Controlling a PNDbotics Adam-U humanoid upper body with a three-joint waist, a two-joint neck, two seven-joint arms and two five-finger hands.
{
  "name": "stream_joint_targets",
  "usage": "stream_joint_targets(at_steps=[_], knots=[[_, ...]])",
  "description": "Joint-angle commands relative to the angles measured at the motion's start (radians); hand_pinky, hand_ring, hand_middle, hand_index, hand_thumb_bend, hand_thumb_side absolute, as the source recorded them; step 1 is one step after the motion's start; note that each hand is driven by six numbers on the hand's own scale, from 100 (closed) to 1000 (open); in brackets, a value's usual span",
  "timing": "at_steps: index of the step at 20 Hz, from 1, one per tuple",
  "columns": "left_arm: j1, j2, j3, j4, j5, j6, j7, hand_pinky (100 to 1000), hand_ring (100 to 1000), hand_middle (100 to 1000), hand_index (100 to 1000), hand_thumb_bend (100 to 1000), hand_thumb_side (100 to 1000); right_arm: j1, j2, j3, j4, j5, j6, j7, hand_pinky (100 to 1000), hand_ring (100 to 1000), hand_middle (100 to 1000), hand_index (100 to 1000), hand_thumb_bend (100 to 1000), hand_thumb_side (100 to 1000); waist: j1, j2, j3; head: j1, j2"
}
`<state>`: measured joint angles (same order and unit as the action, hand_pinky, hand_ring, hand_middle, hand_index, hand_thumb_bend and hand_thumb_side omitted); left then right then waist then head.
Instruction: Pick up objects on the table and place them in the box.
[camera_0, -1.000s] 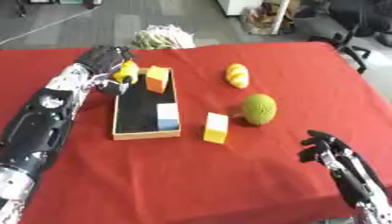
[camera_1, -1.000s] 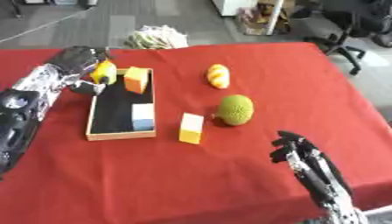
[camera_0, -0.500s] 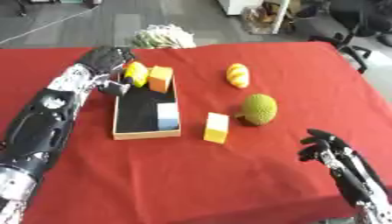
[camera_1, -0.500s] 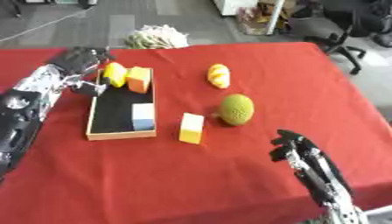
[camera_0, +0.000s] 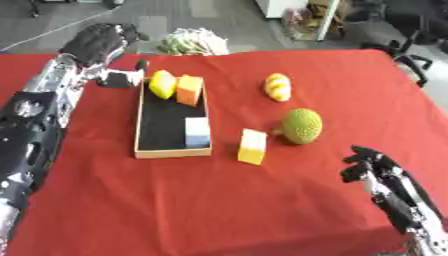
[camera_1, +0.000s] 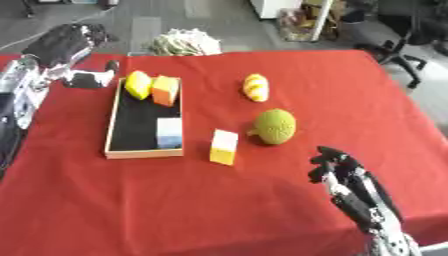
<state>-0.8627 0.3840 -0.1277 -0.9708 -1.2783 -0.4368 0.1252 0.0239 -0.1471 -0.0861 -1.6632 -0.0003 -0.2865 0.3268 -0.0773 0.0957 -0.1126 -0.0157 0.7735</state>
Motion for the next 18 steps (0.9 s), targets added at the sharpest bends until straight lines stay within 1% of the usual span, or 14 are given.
stream_joint_targets(at_steps=[1,3,5,6,8,9,10,13,15,18], knots=[[0.032,0.037,-0.003,-0.096,0.053,-0.049,0.050,692,581,638,831,100,565,-0.047,-0.087,-0.016,-0.031,0.015,-0.039,-0.001,610,620,666,846,100,431,-0.013,-0.024,0.014,-0.024,-0.004],[0.081,0.035,0.005,-0.146,0.083,-0.079,0.081,676,562,618,820,100,625,-0.089,-0.136,-0.022,-0.035,0.035,-0.069,-0.005,622,628,678,857,100,434,-0.017,-0.024,0.033,-0.041,-0.004],[0.133,0.027,0.012,-0.189,0.115,-0.111,0.113,670,556,611,820,100,663,-0.137,-0.188,-0.028,-0.032,0.064,-0.100,-0.007,635,643,693,872,100,426,-0.022,-0.022,0.052,-0.063,-0.004],[0.158,0.021,0.014,-0.193,0.131,-0.127,0.128,668,553,608,820,100,680,-0.161,-0.213,-0.028,-0.024,0.079,-0.116,-0.006,640,649,700,877,100,421,-0.024,-0.023,0.060,-0.074,-0.004],[0.205,0.006,0.010,-0.180,0.159,-0.155,0.157,666,550,606,821,100,720,-0.208,-0.260,-0.025,0.009,0.107,-0.143,0.001,653,674,729,898,100,371,-0.027,-0.025,0.081,-0.095,-0.004],[0.228,-0.005,0.008,-0.171,0.174,-0.170,0.169,665,550,605,820,100,736,-0.231,-0.283,-0.023,0.030,0.121,-0.148,0.005,655,679,733,902,100,347,-0.028,-0.027,0.093,-0.106,-0.004],[0.251,-0.018,0.006,-0.163,0.188,-0.184,0.177,664,549,604,819,100,748,-0.254,-0.306,-0.020,0.052,0.135,-0.145,0.010,668,704,756,918,100,299,-0.029,-0.029,0.105,-0.119,-0.004],[0.321,-0.067,0.002,-0.158,0.231,-0.227,0.188,662,547,601,818,100,782,-0.323,-0.376,-0.031,0.121,0.178,-0.113,0.039,694,750,796,937,100,237,-0.029,-0.035,0.146,-0.166,-0.004],[0.369,-0.091,-0.009,-0.167,0.260,-0.256,0.182,661,545,600,817,100,805,-0.371,-0.423,-0.052,0.168,0.207,-0.086,0.062,717,787,828,951,100,218,-0.028,-0.037,0.178,-0.203,-0.004],[0.442,-0.116,-0.039,-0.207,0.305,-0.301,0.170,660,544,597,815,100,814,-0.445,-0.495,-0.102,0.242,0.249,-0.041,0.087,732,808,846,955,100,212,-0.023,-0.036,0.231,-0.256,-0.004]])
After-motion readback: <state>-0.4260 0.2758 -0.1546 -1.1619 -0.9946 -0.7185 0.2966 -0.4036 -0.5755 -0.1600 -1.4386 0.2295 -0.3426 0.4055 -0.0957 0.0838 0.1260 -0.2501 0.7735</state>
